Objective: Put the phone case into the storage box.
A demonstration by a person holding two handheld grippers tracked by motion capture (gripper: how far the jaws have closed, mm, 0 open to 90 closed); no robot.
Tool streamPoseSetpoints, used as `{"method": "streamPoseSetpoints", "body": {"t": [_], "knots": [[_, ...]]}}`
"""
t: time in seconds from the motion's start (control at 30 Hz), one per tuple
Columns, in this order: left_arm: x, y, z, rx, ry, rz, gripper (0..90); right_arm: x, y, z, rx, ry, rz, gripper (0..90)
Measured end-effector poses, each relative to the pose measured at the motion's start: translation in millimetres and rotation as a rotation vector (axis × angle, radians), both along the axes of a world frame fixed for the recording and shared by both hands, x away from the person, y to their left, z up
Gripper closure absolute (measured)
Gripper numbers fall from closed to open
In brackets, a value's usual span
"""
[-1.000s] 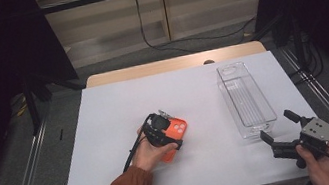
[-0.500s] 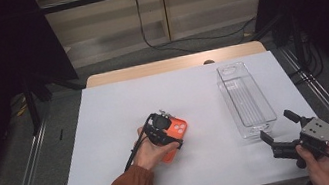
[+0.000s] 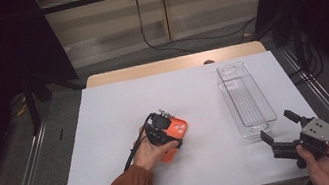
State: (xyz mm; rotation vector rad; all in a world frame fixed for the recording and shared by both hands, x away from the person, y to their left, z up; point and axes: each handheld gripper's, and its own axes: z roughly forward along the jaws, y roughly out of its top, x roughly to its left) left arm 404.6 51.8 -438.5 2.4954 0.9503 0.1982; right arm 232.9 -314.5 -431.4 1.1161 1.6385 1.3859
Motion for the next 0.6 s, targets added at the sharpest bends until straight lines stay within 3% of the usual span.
{"method": "streamPoseSetpoints", "body": {"t": [0.6], "knots": [[1.2,4.4,2.7,-0.023,-0.007,-0.011,15.2,0.1,0.2,-0.1,-0.001,0.001,-0.005,0.0]]}}
